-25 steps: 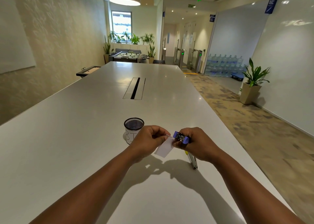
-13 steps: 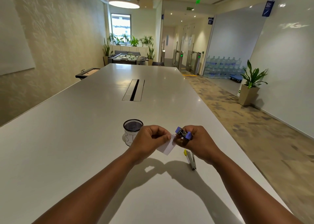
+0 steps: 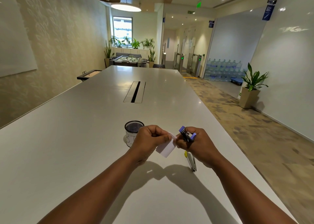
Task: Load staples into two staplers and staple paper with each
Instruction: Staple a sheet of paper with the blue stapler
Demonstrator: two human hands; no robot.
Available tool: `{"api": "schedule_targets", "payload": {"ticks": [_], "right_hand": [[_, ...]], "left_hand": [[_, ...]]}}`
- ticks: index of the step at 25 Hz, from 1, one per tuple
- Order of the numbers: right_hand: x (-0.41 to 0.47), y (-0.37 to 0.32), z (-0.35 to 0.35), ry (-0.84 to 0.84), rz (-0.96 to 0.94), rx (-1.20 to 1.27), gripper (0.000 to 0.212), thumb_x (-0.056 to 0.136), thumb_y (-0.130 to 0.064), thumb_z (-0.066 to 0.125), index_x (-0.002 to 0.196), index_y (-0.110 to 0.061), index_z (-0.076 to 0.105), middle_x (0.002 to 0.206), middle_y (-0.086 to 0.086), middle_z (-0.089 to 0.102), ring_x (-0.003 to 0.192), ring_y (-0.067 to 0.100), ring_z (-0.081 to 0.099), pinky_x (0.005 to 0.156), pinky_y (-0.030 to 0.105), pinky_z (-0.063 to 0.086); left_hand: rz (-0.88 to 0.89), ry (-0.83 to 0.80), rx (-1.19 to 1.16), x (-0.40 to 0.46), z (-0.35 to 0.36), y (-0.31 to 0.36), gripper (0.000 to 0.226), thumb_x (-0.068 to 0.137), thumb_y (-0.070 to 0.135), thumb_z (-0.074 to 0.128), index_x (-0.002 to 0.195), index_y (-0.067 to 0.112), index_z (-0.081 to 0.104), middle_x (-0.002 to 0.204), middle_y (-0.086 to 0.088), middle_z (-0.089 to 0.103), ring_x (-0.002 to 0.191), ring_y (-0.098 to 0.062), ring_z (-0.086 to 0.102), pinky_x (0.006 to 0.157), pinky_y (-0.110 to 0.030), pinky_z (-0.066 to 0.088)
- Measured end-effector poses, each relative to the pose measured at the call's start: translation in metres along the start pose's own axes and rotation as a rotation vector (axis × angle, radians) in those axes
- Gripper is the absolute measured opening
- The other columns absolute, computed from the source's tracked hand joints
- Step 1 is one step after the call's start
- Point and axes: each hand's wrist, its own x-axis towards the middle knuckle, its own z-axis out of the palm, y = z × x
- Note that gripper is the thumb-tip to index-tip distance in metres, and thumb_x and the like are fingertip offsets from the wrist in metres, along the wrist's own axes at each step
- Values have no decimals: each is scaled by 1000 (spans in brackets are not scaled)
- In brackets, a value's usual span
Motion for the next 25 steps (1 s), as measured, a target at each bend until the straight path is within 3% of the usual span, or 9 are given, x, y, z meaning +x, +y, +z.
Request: {"api": "schedule_targets", "payload": {"ticks": [3,5,10,15,17,20,25], "right_hand": [[-3,-4,2,-3,17,48,11,85,-10,77,85,-1,69,79,23,69,69,30,59,65,38,49],[-5,-7,3,15,21,56,12,85,-9,78,85,-2,68,76,17,72,69,31,60,63,37,49],[-7,-14,4,46,47,207,28,82,-2,80,96,-1,56,80,19,72,68,27,66,72,50,56],[-6,-10,3,32,53,212,23,81,-3,81,93,-5,62,87,22,71,73,33,65,76,62,56],[-5,-9,3,46,51,209,20,81,-5,81,92,-9,65,89,23,69,71,38,60,69,53,58],[-9,-5,13,73,108,327,20,82,-7,81,97,-7,67,73,9,65,63,18,51,56,33,45],[-16,11,40,110,277,638,21,87,-16,77,101,-2,72,86,10,65,75,21,45,56,28,36]], "left_hand": [[11,10,1,1,-1,-1,27,79,0,81,65,21,71,77,-7,76,76,-18,66,71,-36,53],[20,8,3,1,-1,-2,25,79,0,81,68,20,70,74,-6,73,75,-18,65,68,-33,53],[-21,-31,-79,-2,0,2,24,82,-4,76,100,11,70,69,-1,72,65,-9,64,59,-16,49],[-62,-11,-39,-2,0,4,17,81,-3,77,88,13,75,73,3,75,65,-5,66,56,-17,49],[-83,-9,-47,-1,0,2,17,80,0,79,83,16,76,77,-1,75,70,-11,66,61,-23,50],[-123,4,-116,1,0,2,14,81,0,78,83,14,75,77,-5,71,72,-16,65,66,-27,52],[-137,53,-196,-1,7,-6,15,86,-3,72,80,12,71,75,-3,71,76,-20,64,74,-34,52]]}}
